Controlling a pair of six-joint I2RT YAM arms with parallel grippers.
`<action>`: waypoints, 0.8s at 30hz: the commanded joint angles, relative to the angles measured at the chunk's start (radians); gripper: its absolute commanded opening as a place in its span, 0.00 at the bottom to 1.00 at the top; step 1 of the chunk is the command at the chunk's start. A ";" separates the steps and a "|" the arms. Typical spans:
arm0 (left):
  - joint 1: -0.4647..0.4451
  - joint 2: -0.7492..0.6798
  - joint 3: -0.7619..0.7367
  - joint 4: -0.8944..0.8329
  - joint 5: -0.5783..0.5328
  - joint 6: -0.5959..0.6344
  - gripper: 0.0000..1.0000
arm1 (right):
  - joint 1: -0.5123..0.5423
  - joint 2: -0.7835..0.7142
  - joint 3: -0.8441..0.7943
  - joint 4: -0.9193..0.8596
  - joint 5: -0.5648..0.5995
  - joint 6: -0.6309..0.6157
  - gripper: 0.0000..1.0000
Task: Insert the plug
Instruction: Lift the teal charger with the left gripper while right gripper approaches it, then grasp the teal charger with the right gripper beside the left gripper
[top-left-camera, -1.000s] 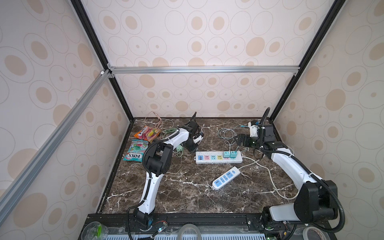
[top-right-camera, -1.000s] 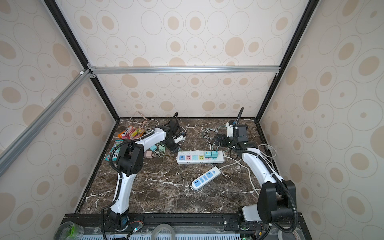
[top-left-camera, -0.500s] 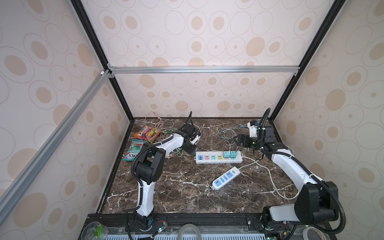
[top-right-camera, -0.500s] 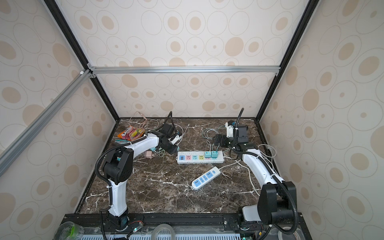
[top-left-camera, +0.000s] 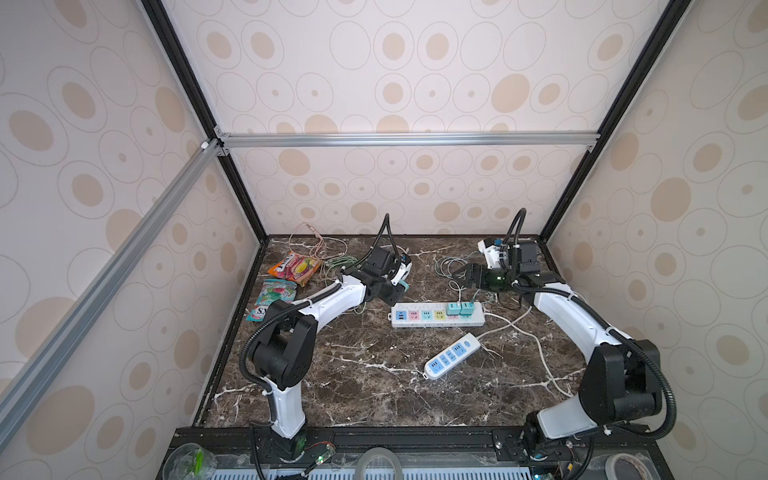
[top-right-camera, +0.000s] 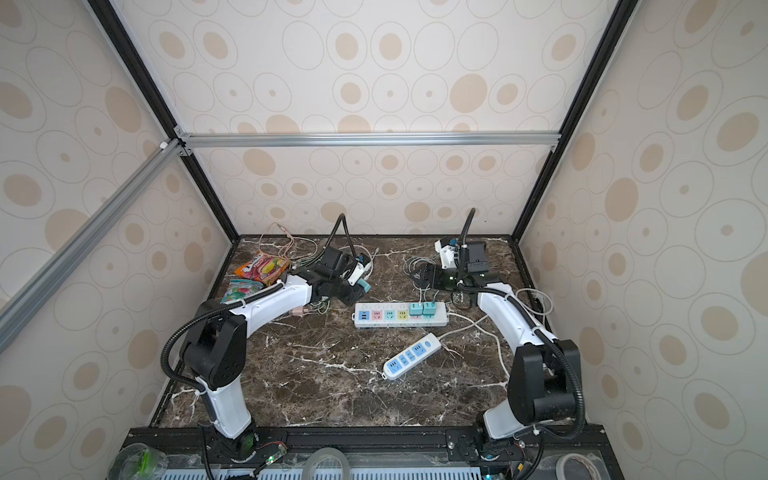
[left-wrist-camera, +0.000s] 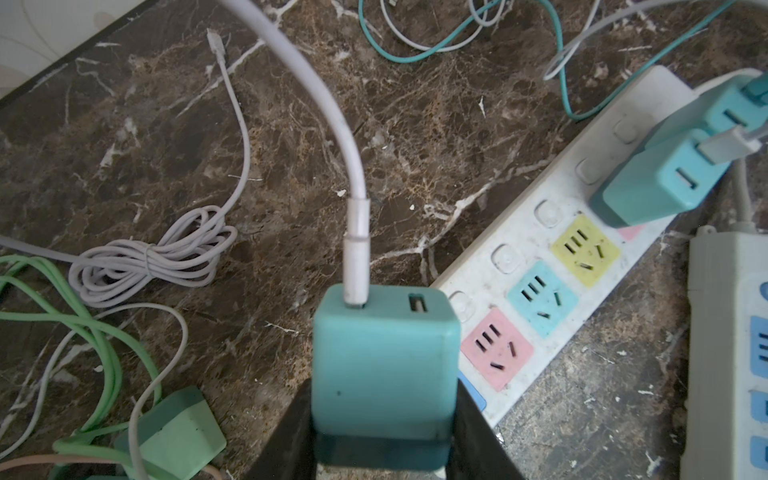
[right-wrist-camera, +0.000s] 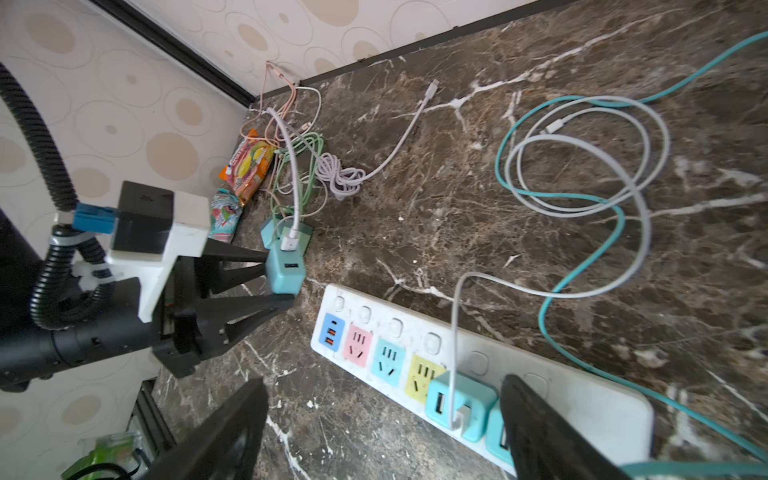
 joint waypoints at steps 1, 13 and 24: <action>-0.030 -0.016 0.032 0.001 -0.006 0.088 0.00 | 0.024 0.035 0.068 -0.083 -0.050 0.004 0.86; -0.049 -0.106 -0.080 0.211 0.072 0.243 0.00 | 0.109 0.139 0.226 -0.342 -0.093 -0.126 0.83; -0.056 -0.223 -0.256 0.385 0.113 0.411 0.00 | 0.174 0.173 0.263 -0.326 -0.151 -0.129 0.77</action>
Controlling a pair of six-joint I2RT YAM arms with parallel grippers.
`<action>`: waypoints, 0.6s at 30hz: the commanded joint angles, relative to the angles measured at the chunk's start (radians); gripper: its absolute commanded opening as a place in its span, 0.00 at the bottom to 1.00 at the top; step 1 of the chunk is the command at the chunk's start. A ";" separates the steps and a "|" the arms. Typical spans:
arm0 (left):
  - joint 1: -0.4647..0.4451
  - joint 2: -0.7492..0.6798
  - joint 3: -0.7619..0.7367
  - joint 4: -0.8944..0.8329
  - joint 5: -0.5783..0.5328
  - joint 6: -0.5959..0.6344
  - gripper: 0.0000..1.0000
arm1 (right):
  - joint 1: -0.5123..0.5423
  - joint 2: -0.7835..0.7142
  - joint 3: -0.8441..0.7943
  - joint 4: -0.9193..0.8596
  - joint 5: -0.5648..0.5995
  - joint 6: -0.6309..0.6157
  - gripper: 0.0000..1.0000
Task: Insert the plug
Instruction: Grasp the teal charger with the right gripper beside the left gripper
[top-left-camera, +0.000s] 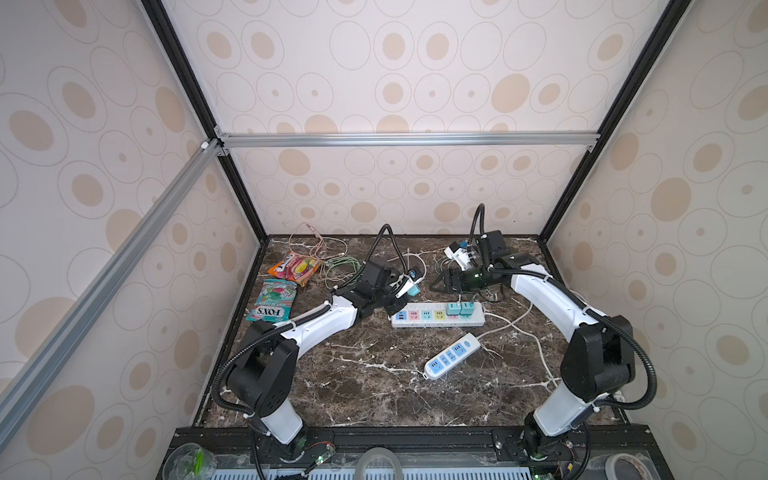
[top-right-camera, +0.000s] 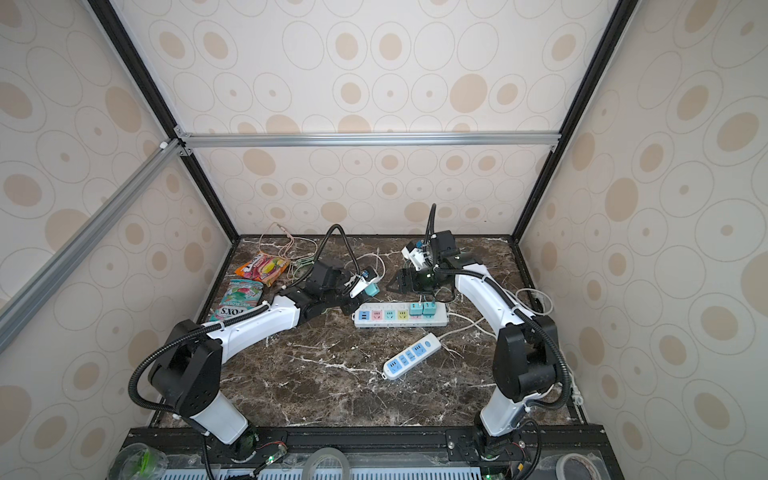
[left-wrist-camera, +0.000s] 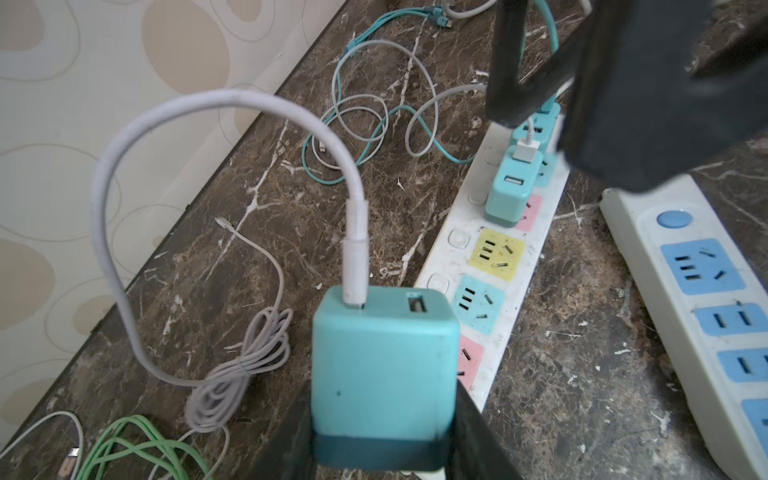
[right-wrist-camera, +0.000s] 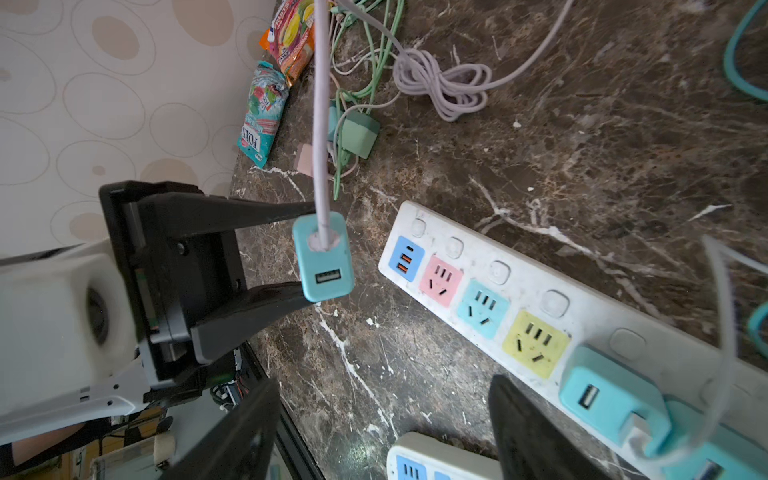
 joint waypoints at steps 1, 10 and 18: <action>-0.005 -0.021 0.004 0.047 0.049 0.090 0.00 | 0.022 0.015 0.024 0.013 -0.039 -0.003 0.76; -0.007 -0.055 -0.033 0.096 0.097 0.145 0.00 | 0.039 0.046 0.044 0.022 -0.098 -0.013 0.57; -0.018 -0.093 -0.086 0.175 0.110 0.143 0.00 | 0.061 0.085 0.052 0.109 -0.123 0.060 0.53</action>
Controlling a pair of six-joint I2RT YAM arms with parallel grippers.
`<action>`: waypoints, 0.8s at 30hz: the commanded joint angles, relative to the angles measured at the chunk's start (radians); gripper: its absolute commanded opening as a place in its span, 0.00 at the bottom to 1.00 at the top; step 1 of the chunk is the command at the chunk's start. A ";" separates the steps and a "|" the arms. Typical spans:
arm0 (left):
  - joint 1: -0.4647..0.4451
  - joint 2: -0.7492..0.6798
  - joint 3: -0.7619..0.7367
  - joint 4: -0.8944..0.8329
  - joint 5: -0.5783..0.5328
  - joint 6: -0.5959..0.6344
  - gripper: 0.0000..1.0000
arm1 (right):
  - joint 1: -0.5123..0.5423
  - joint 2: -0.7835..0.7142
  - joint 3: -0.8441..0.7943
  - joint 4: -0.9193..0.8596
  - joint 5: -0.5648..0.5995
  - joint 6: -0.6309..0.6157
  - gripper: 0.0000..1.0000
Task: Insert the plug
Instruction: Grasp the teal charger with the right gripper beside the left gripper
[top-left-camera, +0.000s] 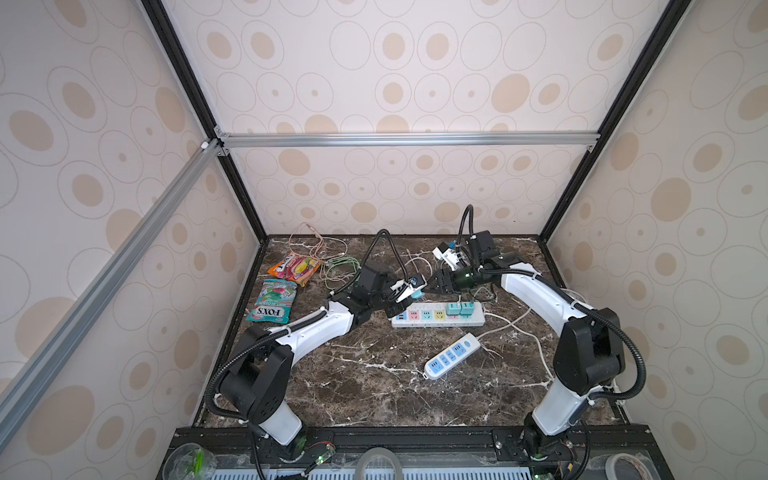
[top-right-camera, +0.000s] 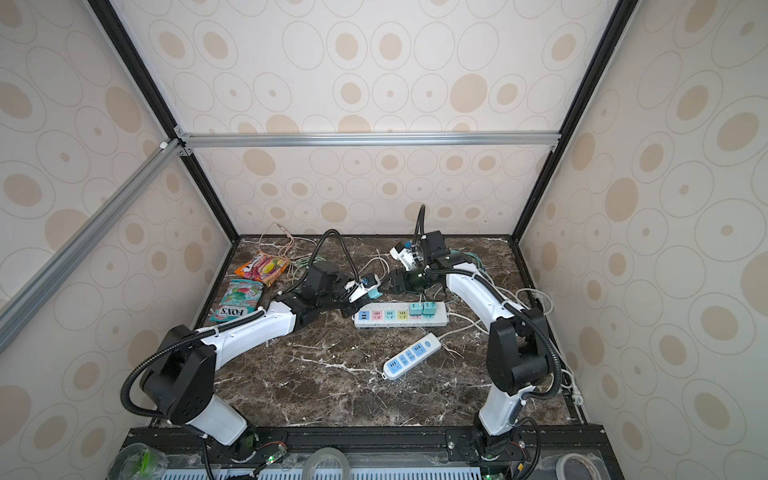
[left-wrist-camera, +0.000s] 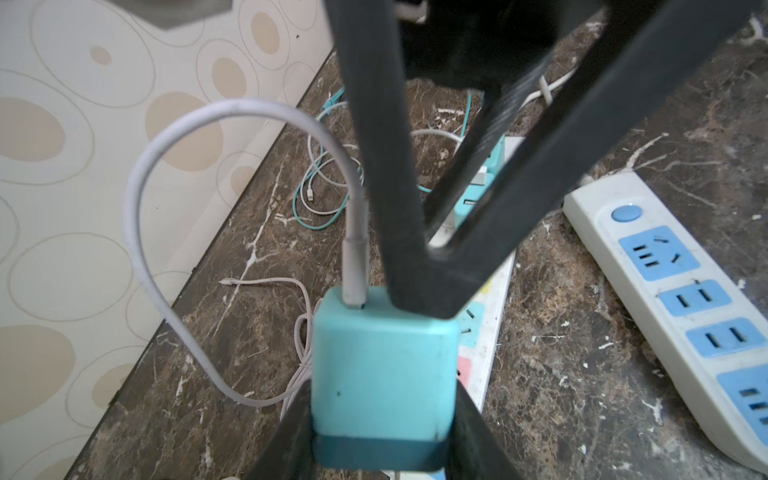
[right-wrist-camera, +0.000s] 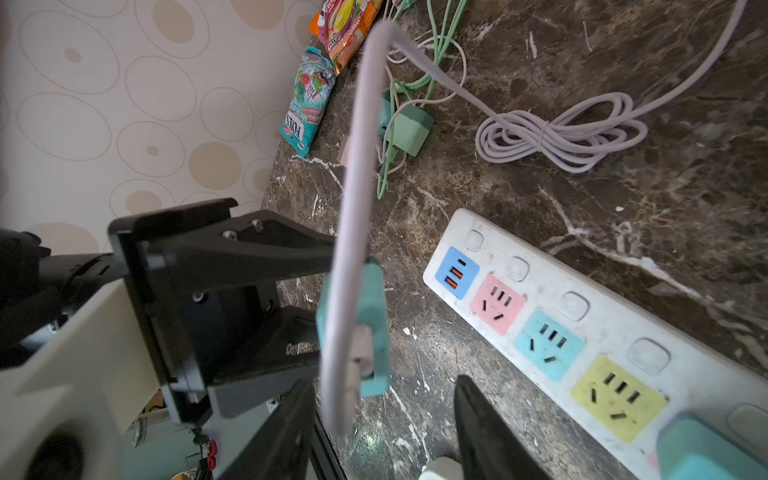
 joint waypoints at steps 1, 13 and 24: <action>-0.011 -0.031 -0.005 0.066 0.027 0.042 0.00 | 0.024 0.031 0.041 0.044 -0.025 0.032 0.52; -0.017 -0.023 0.004 0.043 -0.017 0.056 0.00 | 0.059 0.068 0.088 -0.008 -0.028 -0.005 0.36; -0.016 -0.021 0.002 0.051 -0.073 0.055 0.00 | 0.059 0.062 0.096 -0.081 -0.014 -0.048 0.34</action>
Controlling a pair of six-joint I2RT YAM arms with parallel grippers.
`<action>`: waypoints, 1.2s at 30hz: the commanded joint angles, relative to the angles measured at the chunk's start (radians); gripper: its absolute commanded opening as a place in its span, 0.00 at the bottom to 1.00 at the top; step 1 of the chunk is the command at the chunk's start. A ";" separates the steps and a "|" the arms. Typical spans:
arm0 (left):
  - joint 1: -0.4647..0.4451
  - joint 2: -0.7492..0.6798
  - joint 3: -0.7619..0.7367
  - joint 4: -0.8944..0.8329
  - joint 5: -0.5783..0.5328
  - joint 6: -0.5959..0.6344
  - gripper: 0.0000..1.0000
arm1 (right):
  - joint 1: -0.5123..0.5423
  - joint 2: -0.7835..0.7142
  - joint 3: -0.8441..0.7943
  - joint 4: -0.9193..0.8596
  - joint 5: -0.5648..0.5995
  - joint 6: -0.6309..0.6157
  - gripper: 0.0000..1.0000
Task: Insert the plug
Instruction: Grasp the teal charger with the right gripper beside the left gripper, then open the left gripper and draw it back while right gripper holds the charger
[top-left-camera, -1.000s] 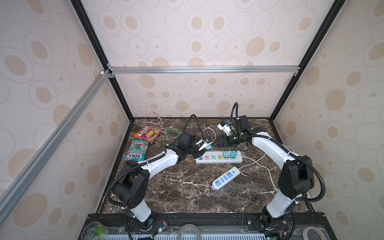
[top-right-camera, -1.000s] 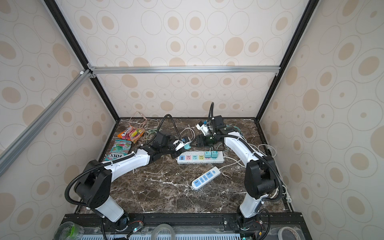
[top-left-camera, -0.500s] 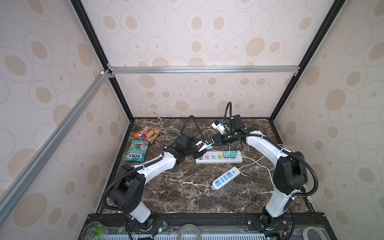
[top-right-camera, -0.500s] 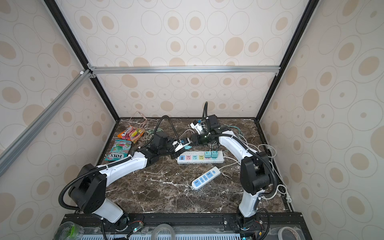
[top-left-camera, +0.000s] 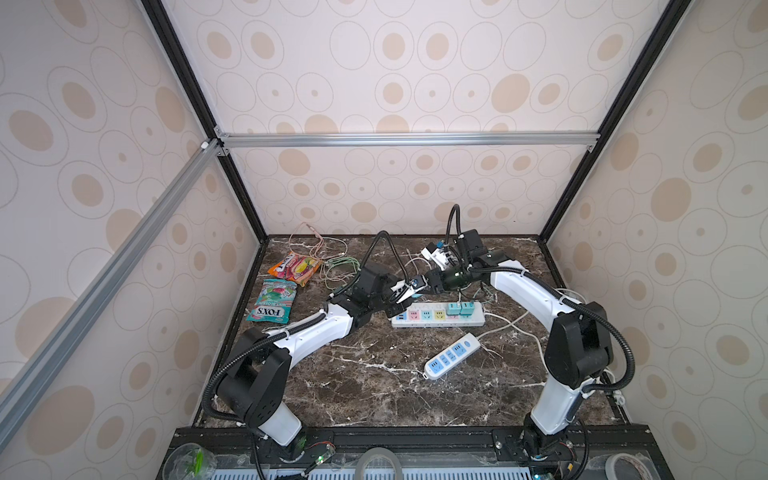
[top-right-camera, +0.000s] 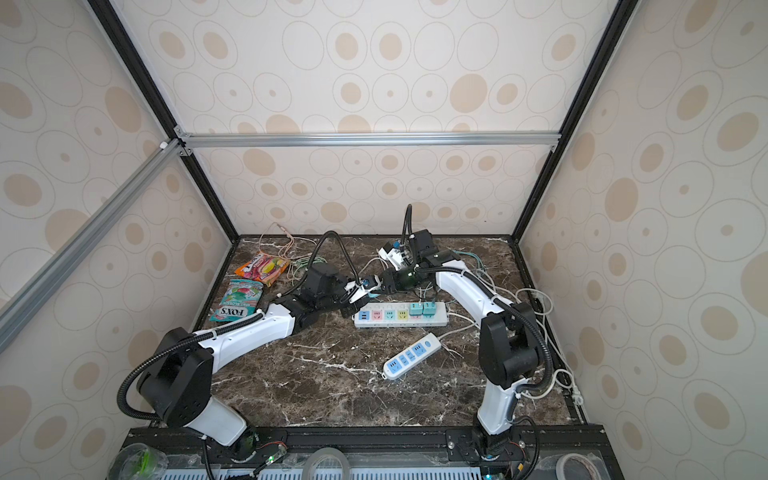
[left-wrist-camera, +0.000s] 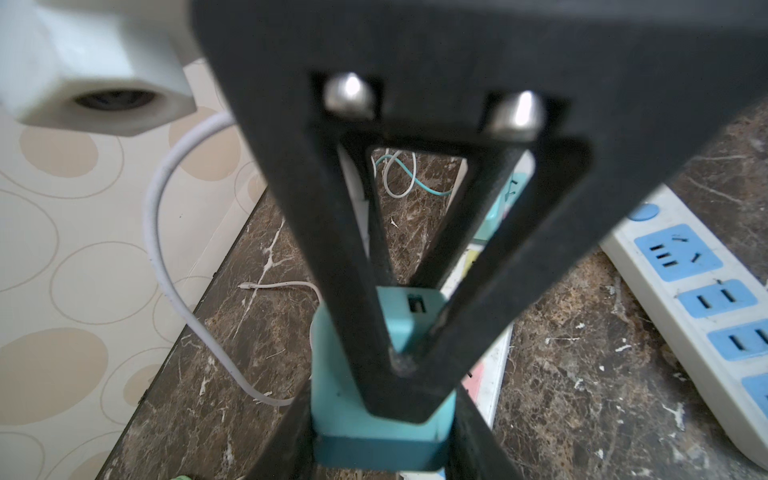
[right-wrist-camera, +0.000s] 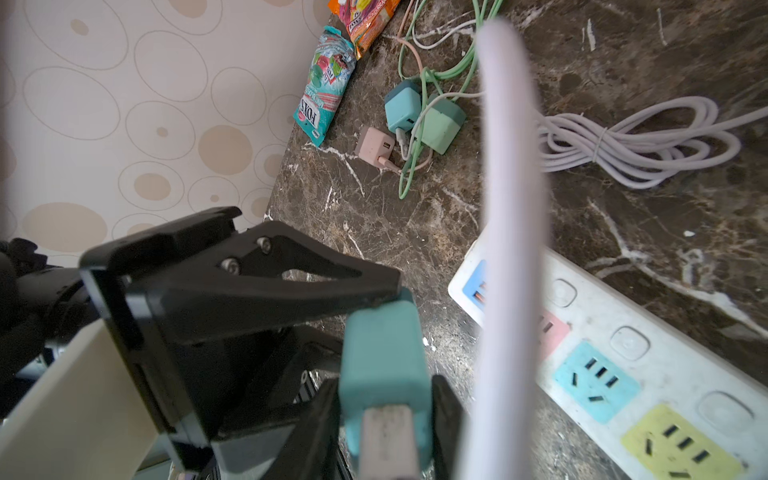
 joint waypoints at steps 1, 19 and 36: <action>-0.005 -0.012 0.014 0.033 -0.028 0.031 0.00 | 0.005 0.005 0.028 -0.056 -0.011 -0.039 0.31; 0.023 0.025 -0.033 0.268 -0.228 -0.224 0.98 | 0.002 -0.075 -0.007 -0.027 0.117 -0.120 0.00; 0.083 0.215 0.093 0.072 -0.364 -0.672 0.97 | -0.023 -0.215 -0.131 0.098 0.338 -0.106 0.00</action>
